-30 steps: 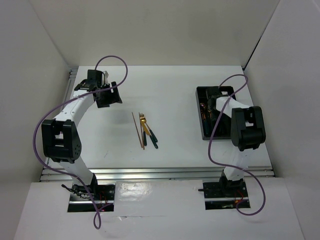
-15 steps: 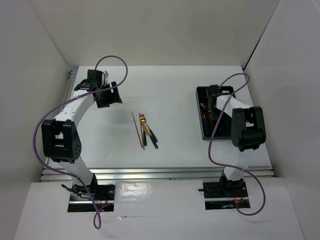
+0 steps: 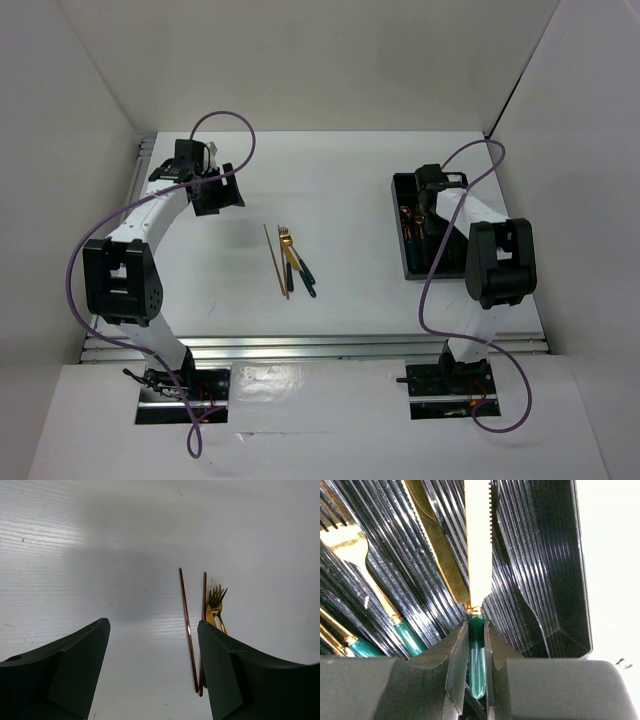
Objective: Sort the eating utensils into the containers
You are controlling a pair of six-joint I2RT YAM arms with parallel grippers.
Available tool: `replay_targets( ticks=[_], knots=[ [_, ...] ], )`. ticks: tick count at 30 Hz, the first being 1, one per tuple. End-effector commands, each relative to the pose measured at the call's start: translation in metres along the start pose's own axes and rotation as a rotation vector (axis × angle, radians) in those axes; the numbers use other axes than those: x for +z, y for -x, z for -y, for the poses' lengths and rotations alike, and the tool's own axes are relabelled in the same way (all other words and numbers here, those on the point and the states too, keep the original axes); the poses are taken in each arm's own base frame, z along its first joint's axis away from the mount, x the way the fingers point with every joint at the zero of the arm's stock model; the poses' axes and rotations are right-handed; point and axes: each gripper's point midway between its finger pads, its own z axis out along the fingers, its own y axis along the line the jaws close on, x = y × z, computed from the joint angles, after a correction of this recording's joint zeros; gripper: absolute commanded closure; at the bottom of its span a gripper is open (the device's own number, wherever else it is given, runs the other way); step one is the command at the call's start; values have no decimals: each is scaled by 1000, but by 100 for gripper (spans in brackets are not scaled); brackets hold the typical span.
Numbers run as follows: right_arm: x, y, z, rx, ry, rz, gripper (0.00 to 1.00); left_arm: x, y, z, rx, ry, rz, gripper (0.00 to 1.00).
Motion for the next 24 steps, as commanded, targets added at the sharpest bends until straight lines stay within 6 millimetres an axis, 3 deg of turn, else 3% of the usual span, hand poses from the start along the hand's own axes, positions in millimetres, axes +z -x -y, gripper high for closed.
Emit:
replay_targets(
  ticks=[1, 8, 14, 18, 22, 24],
  knots=[
    [-10, 20, 8, 26, -6, 65, 100, -2, 13, 5, 11, -25, 32, 15],
    [14, 1, 3, 2, -57, -7, 100, -2, 13, 5, 11, -25, 32, 15],
    [22, 2, -3, 20, -52, 5, 99, -2, 13, 5, 11, -25, 32, 15],
    [24, 2, -5, 20, -52, 5, 88, -2, 13, 5, 11, -25, 32, 15],
    [28, -4, -6, 10, -56, -10, 88, -2, 13, 5, 11, -25, 32, 15],
    [28, -4, -6, 10, -56, -10, 97, -2, 13, 5, 11, -25, 32, 15]
  ],
)
